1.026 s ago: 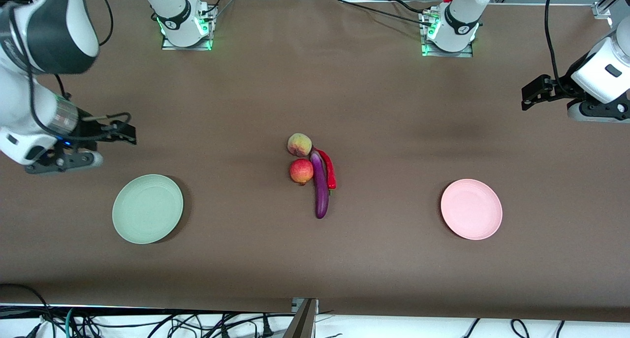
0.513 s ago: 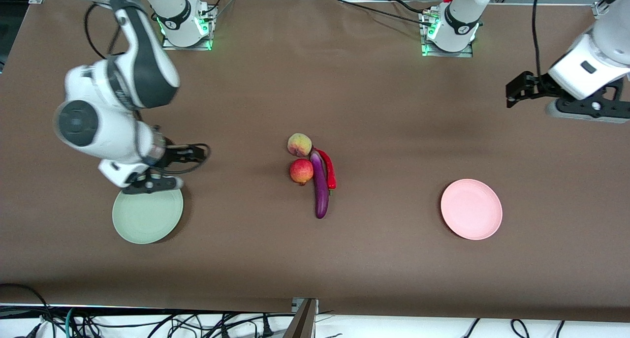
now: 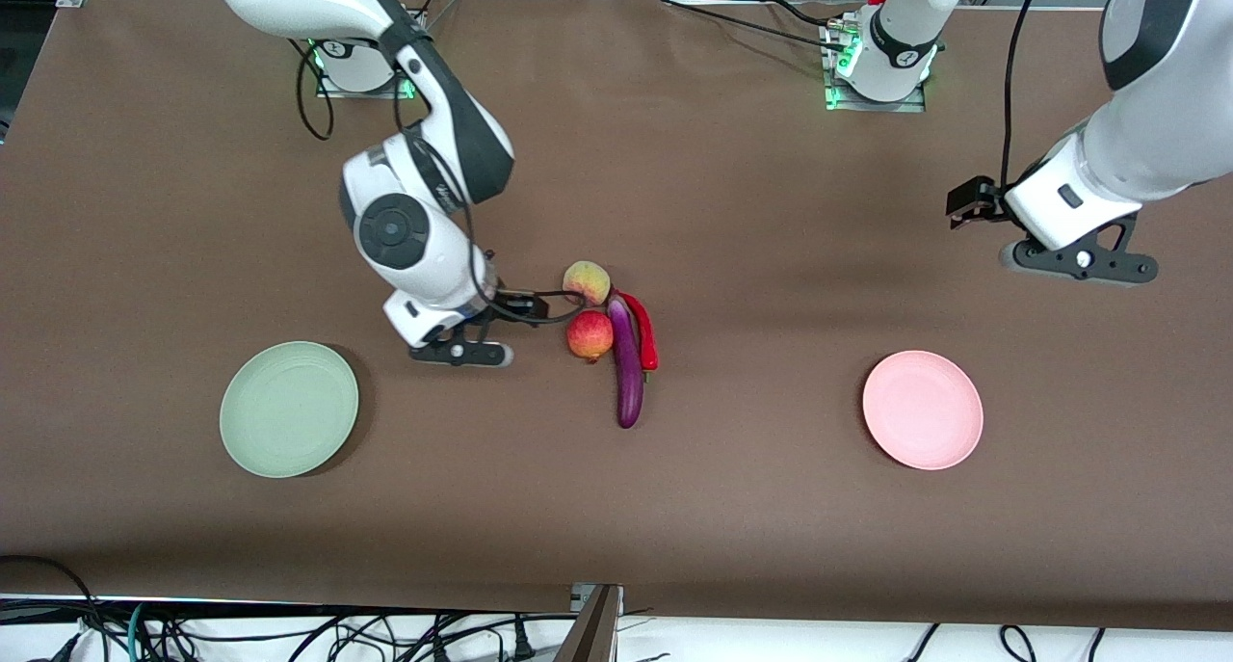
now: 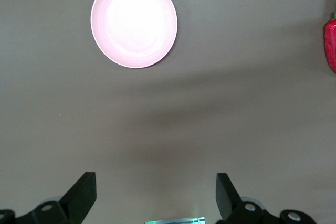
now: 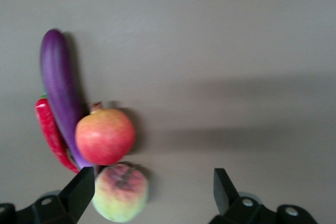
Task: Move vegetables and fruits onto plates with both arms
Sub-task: 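Reach the right gripper to the peach while the left gripper approaches the chili, then grasp the peach with the right gripper while the left gripper grasps the chili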
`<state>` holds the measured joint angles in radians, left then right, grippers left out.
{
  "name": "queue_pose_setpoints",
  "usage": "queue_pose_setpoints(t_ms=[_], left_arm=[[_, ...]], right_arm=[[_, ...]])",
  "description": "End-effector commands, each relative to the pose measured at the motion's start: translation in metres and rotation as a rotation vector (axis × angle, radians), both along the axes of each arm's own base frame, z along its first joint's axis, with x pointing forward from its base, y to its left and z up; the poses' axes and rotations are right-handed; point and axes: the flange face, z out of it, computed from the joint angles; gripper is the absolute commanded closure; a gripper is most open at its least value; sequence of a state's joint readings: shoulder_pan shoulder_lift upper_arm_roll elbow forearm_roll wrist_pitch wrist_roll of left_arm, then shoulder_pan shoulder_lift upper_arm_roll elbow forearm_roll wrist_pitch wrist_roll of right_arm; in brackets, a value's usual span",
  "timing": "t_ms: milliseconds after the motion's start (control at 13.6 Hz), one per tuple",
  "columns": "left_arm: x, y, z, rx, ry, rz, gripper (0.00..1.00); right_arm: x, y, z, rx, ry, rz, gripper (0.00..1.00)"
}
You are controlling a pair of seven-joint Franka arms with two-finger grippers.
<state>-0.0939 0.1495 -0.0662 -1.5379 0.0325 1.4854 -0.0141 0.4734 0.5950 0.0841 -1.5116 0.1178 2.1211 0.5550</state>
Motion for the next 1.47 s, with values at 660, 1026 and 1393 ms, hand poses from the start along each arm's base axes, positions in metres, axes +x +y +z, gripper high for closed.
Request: queue_pose_setpoints(t_ms=[660, 1026, 1393], left_arm=[[0.058, -0.133, -0.183, -0.190, 0.042, 0.350, 0.00], [0.032, -0.249, -0.286, -0.184, 0.005, 0.419, 0.00], [0.019, -0.287, -0.339, -0.254, 0.018, 0.480, 0.00]], right_arm=[[-0.059, 0.085, -0.090, -0.019, 0.083, 0.062, 0.00], [-0.072, 0.093, -0.106, -0.035, 0.104, 0.082, 0.00], [-0.081, 0.093, -0.121, -0.055, 0.132, 0.093, 0.03]])
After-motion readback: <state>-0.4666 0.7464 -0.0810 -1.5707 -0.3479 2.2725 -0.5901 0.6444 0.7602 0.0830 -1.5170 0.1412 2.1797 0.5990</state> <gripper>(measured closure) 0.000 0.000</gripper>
